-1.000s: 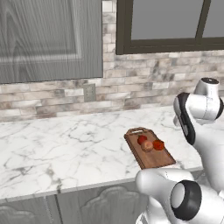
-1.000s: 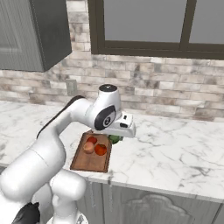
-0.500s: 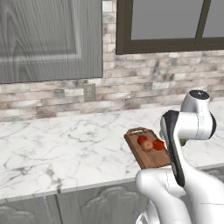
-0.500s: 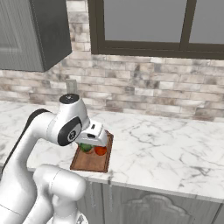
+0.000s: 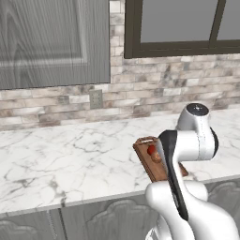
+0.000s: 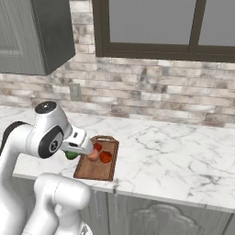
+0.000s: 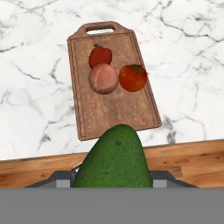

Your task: Place the avocado, onion, tomato, and bell pepper on the cutting board.

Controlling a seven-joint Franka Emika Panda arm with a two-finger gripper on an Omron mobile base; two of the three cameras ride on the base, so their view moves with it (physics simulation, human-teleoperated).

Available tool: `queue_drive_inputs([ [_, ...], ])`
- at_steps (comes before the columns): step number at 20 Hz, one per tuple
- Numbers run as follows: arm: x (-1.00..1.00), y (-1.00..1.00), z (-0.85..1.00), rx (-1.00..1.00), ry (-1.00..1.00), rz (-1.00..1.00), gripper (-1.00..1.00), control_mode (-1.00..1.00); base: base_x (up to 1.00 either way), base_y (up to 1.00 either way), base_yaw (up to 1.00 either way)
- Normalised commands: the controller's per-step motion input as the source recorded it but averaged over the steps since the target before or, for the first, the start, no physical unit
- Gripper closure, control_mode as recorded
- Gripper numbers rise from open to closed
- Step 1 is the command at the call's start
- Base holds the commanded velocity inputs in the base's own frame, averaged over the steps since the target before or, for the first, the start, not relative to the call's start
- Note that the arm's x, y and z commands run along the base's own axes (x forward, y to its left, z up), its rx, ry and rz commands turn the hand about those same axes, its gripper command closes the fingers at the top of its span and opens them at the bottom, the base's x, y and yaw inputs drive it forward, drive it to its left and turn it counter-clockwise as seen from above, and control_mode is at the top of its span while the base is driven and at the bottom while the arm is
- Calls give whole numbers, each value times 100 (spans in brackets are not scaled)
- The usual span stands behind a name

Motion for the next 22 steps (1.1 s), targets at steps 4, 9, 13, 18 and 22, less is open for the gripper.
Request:
queue_drive_inputs([
  [4,9,11,-1,0,0,0,100,-100,0,0,0],
  [9,7,0,-18,0,1,0,100,-100,0,0,0],
  [13,16,0,-34,0,7,0,100,-100,0,0,0],
  [18,17,0,-36,0,8,0,100,-100,0,0,0],
  [22,19,0,-34,0,8,0,100,-100,0,0,0],
])
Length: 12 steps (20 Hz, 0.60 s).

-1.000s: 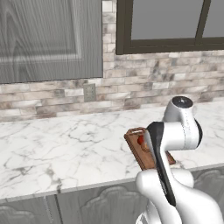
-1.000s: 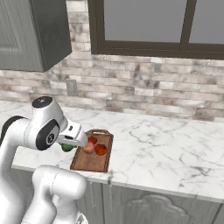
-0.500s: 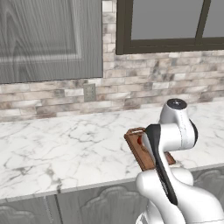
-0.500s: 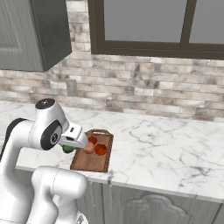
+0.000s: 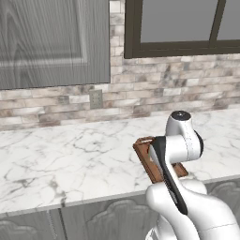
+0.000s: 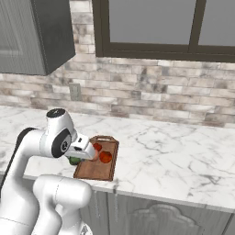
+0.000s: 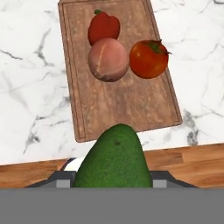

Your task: Place the avocado, onion, tomato, and bell pepper on the cutting board.

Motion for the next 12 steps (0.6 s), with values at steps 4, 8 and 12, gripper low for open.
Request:
queue_drive_inputs([
  [4,23,0,-33,0,7,0,100,-100,0,0,0],
  [8,27,0,-32,0,7,0,100,-100,0,0,0],
  [12,29,0,-34,0,7,0,100,-100,0,0,0],
])
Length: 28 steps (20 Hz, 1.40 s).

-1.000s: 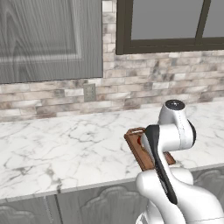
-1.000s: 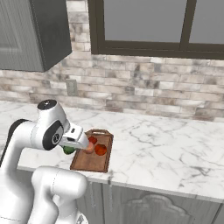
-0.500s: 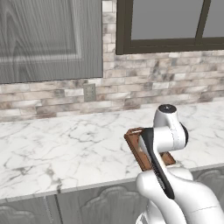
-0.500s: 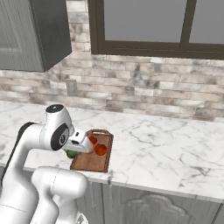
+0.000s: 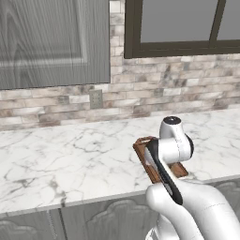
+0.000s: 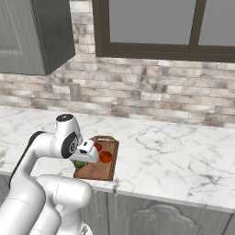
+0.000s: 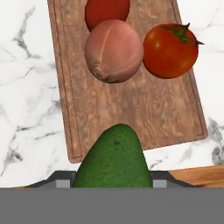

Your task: Place the avocado, onion, tomato, and bell pepper on the cutting board.

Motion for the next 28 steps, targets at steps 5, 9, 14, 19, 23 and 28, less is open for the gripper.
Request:
queue_drive_inputs([
  [5,27,-1,-34,0,5,0,100,-100,0,0,0],
  [9,21,-14,-33,2,5,0,100,-100,0,0,0],
  [14,7,-26,-37,4,5,0,100,-100,0,0,0],
  [19,3,-14,-38,4,4,0,100,-100,0,0,0],
  [23,6,0,-27,1,2,0,100,-100,0,0,0],
  [28,1,0,-28,0,2,0,100,-100,0,0,0],
])
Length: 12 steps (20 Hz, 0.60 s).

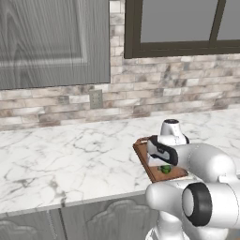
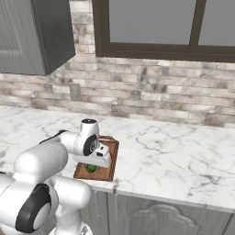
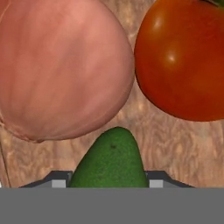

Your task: Place the avocado, onion, tomato, and bell pepper on the cutting board.

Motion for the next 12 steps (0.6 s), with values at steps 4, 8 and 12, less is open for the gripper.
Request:
queue_drive_inputs([
  [4,0,0,-36,0,1,0,100,-100,0,0,0],
  [8,-1,0,-43,0,2,0,-100,-100,0,0,0],
  [12,-9,0,-3,1,0,0,-100,-100,0,0,0],
])
